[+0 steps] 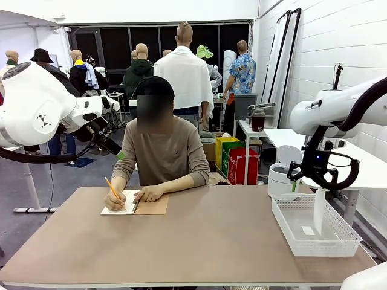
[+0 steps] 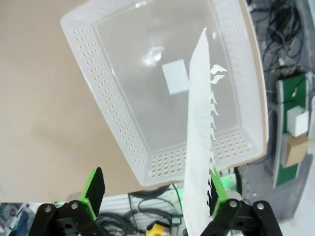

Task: Sort the paper based on its condition.
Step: If a person hands you a paper, place it in the Organizing basket , and if it's crumpled, put it in the Trash can.

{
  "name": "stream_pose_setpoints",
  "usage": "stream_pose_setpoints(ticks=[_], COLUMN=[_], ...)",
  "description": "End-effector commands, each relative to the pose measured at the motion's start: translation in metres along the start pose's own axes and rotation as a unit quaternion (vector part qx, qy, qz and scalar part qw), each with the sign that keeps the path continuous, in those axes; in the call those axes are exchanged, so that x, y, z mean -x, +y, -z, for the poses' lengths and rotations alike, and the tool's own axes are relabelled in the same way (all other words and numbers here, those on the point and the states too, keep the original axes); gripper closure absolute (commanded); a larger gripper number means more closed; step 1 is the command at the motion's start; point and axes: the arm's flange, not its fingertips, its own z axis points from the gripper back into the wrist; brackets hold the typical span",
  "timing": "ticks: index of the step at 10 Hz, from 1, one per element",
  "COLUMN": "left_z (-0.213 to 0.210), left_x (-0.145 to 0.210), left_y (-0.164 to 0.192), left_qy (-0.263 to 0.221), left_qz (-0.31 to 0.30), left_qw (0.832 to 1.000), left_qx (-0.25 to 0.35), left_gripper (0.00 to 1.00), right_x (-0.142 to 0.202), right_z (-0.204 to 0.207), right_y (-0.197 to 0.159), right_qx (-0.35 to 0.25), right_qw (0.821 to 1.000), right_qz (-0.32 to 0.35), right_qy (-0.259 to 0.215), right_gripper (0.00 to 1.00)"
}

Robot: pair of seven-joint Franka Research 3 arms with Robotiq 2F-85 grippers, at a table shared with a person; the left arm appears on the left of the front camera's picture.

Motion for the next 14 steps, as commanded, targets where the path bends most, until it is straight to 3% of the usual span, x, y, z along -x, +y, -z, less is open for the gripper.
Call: stream_pose_setpoints(ticks=[1,3,6,7,9,11,14], left_z=[-0.001,-0.001,-0.001,-0.001,-0.001,-0.001,-0.001], left_x=[0.0,0.0,0.0,0.0,0.0,0.0,0.0], left_y=[0.001,0.001,0.001,0.001,0.001,0.001,0.001], left_qy=[-0.006,-0.006,-0.006,-0.006,-0.006,-0.006,-0.006], left_qz=[0.001,0.001,0.001,0.001,0.001,0.001,0.001], left_qw=[1.0,1.0,1.0,1.0,1.0,1.0,1.0], left_qx=[0.003,0.003,0.003,0.003,0.003,0.003,0.003], left_gripper=[0.0,0.0,0.0,0.0,0.0,0.0,0.0], right_x=[0.004,0.011,0.021,0.021,0.024,0.018,0.016], right_z=[-0.008,-0.008,-0.007,-0.01,-0.017,-0.025,-0.023], right_y=[0.006,0.015,0.019,0.021,0.022,0.02,0.02], right_qx=[0.024,0.041,0.095,0.109,0.07,-0.012,-0.004], right_qw=[0.998,0.984,0.966,0.952,0.962,0.987,0.982], right_qz=[-0.013,-0.067,-0.049,-0.031,-0.042,-0.051,-0.041], right_qy=[-0.062,-0.158,-0.235,-0.286,-0.26,-0.155,-0.182], right_gripper=[0.0,0.0,0.0,0.0,0.0,0.0,0.0])
